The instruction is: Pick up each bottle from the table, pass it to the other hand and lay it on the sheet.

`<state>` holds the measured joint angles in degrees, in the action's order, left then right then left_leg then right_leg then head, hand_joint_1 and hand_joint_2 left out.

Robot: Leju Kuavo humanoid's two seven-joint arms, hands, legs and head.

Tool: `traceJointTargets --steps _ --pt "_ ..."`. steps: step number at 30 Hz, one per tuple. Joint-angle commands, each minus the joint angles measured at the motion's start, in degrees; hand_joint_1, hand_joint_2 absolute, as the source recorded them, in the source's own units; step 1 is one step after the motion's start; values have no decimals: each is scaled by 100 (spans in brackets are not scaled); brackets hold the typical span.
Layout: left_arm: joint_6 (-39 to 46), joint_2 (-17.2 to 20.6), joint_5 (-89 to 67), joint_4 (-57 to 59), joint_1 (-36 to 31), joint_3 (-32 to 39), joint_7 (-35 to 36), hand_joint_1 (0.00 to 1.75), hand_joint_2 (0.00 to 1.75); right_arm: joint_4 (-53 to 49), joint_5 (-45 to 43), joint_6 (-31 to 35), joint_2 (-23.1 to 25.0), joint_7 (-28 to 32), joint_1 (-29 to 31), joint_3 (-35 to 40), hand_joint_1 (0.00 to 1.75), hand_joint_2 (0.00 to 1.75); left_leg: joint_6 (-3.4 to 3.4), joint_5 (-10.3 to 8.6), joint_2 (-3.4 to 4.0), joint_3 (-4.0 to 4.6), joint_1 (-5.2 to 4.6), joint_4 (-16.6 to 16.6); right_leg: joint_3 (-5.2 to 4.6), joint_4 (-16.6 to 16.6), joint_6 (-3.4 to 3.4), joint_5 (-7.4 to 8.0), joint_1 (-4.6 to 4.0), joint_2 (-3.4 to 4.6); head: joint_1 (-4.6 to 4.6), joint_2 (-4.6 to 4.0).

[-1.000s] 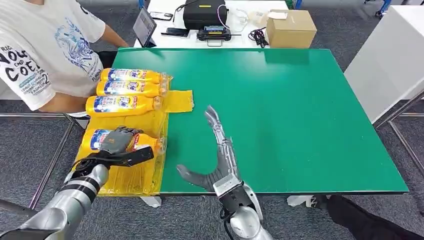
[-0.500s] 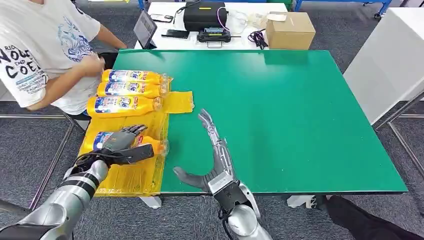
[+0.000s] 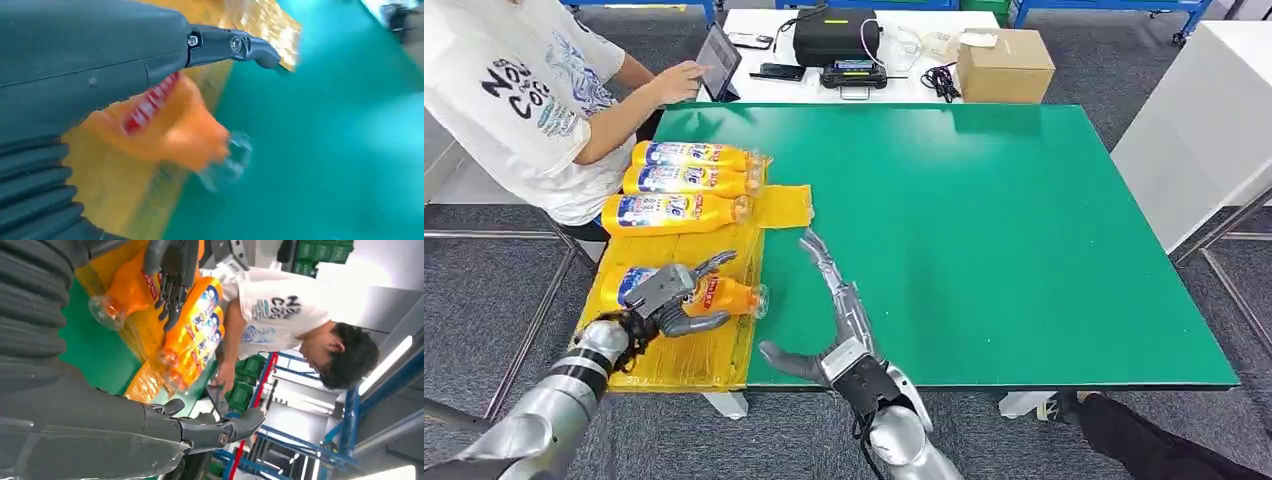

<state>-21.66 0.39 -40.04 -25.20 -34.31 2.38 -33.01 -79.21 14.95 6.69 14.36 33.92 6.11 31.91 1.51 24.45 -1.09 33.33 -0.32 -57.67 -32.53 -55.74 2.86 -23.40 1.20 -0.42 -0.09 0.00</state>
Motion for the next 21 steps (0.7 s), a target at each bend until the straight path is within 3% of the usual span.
traceJointTargets --steps 1,6,7,10,16,18,19,21 --pt "-378 -93 626 -35 765 390 40 0 0 653 -49 7 -74 32 264 126 0 175 -7 2 35 -14 -1 11 4 8 -8 7 0 31 -2 0" --pt "-423 -233 1391 -331 866 423 -14 0 0 636 -126 82 -40 19 200 20 0 175 -9 1 30 -6 4 10 -6 10 -11 9 -6 24 -2 0" --pt "-475 -455 2041 -382 872 875 -93 0 0 662 -64 114 -42 -34 176 22 0 175 -13 -1 40 1 9 13 -15 15 -17 14 -11 32 -2 0" --pt "66 -699 2151 -592 905 764 -90 0 0 649 -73 123 -38 -34 110 -9 0 175 -8 1 22 -2 7 8 -10 12 -11 5 -8 10 0 0" --pt "65 -665 2189 -595 910 756 -68 0 0 634 -73 121 -36 -34 114 -10 0 175 -6 -2 25 30 9 3 -37 10 -12 7 -9 13 0 0" --pt "788 -901 2519 -902 957 904 -329 0 0 568 -37 199 -19 -64 44 -49 0 175 -8 2 33 32 9 1 -42 8 -13 7 -10 21 0 0" --pt "1542 -1040 2513 -1193 1016 902 -576 0 0 501 29 266 -27 -76 -5 -44 0 175 -6 0 26 34 7 1 -42 6 -10 6 -9 11 0 0" --pt "1983 -1176 2747 -1649 1090 823 -424 0 0 347 117 370 -68 -83 -105 -55 0 175 -11 1 20 46 13 -3 -51 4 -16 4 -14 2 -2 0"
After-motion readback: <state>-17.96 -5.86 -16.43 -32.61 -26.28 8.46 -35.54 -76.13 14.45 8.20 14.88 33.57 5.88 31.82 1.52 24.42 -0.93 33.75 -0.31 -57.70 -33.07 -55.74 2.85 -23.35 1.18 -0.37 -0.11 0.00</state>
